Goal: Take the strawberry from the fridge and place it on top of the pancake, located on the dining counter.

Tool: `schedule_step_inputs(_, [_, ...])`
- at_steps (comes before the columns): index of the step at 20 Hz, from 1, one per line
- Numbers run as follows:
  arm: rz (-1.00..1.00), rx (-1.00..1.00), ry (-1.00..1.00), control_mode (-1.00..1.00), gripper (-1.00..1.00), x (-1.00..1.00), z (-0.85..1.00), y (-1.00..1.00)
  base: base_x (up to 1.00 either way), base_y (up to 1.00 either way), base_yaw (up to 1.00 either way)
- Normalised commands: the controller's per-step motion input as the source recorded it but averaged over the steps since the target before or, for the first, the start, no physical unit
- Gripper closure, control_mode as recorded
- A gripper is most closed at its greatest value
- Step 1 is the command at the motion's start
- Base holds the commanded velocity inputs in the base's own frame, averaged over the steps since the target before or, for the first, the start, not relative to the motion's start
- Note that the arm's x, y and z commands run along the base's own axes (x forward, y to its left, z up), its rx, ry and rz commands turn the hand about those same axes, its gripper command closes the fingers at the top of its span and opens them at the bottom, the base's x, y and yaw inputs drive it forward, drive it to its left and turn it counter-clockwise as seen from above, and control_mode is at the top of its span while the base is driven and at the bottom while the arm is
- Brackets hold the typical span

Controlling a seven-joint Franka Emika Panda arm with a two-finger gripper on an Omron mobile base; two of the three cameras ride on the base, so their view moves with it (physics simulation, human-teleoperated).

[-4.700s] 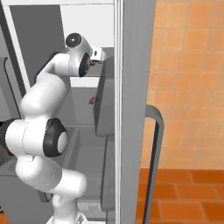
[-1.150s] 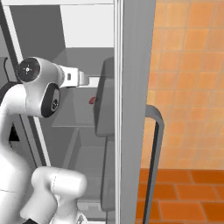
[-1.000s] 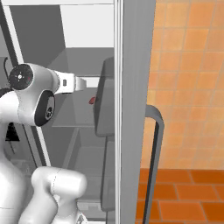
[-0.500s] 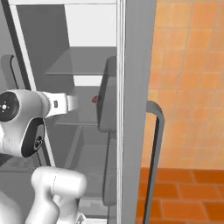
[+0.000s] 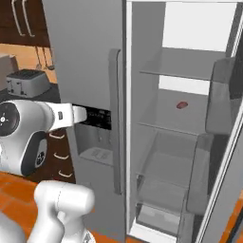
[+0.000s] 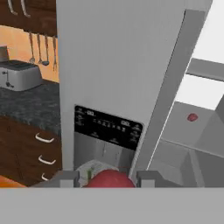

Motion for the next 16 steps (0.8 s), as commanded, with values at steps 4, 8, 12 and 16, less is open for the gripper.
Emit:
schedule_step_inputs(4, [0.0,0.0,0.0,1.0,1.0,0.0,0.0,0.0,-0.61,0.68,0.63])
schedule_step_inputs(8, [0.0,0.0,0.0,1.0,1.0,0.0,0.0,0.0,-0.47,0.52,0.68])
schedule_step_inputs(12, [0.0,0.0,0.0,1.0,1.0,0.0,0.0,0.0,-0.37,0.29,0.76])
schedule_step_inputs(16, [0.0,0.0,0.0,1.0,1.0,0.0,0.0,0.0,-0.27,0.2,0.81])
